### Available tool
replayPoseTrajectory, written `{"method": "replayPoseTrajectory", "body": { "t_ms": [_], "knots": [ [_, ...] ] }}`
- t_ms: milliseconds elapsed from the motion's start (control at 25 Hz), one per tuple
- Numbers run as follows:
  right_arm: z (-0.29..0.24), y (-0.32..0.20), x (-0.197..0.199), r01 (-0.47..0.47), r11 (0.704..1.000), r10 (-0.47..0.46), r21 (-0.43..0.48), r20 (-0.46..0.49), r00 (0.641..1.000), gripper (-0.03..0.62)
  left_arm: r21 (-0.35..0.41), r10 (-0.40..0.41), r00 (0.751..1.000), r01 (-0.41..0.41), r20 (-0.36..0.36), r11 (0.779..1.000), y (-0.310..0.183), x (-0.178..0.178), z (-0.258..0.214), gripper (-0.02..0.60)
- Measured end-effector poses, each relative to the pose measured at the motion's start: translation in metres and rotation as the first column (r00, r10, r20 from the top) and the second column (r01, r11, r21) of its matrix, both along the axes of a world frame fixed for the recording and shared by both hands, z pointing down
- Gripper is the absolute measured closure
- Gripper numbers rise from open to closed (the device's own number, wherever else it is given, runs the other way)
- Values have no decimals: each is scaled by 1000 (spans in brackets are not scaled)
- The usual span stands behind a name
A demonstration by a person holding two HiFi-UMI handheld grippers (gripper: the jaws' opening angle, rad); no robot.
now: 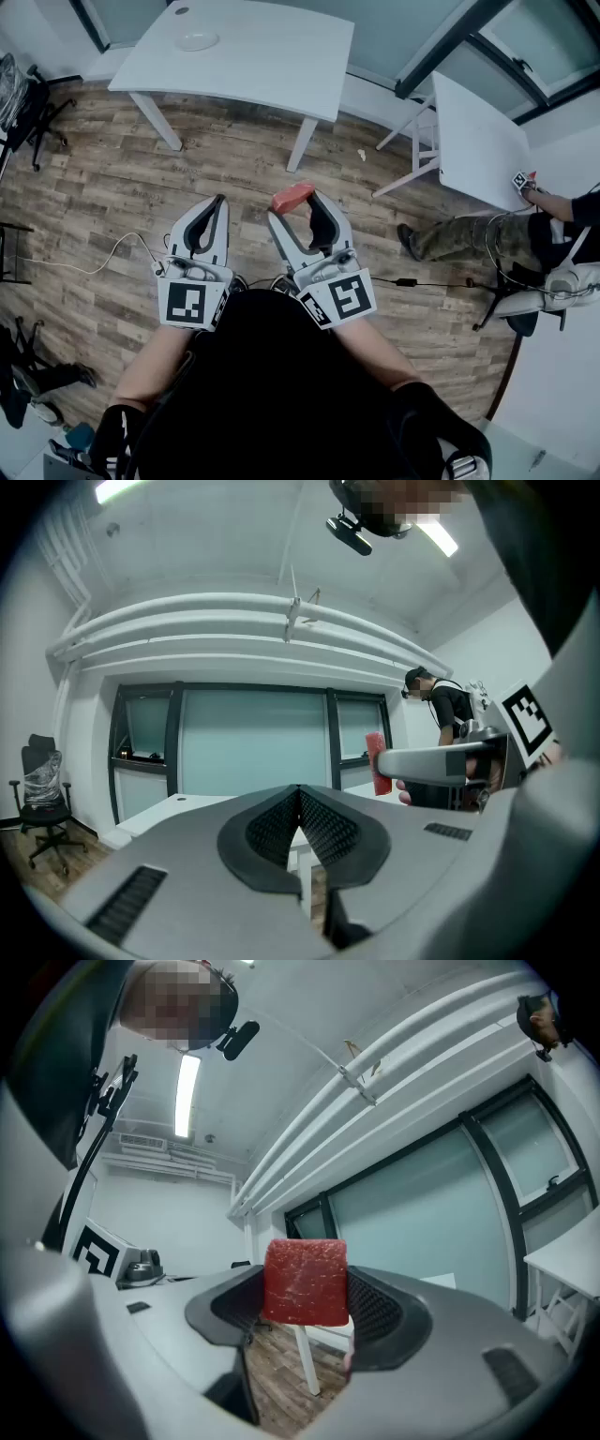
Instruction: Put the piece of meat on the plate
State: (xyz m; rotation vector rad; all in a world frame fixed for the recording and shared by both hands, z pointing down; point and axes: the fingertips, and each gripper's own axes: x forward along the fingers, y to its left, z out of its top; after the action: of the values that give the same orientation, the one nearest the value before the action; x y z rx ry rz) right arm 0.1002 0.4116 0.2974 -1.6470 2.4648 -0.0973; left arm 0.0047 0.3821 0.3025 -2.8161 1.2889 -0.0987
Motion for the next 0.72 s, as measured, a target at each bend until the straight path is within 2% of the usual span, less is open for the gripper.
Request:
{"method": "replayPoseTrajectory", "body": {
  "t_ms": [280,720],
  "knots": [
    [0,0,13,13,1000,-13,5,5,1000,319,-3,3,1000,-3,0,1000,3,17,3,589],
    [6,6,33,67,998,-67,-4,40,997,319,-17,-69,998,69,-3,997,15,28,13,589]
  ]
}}
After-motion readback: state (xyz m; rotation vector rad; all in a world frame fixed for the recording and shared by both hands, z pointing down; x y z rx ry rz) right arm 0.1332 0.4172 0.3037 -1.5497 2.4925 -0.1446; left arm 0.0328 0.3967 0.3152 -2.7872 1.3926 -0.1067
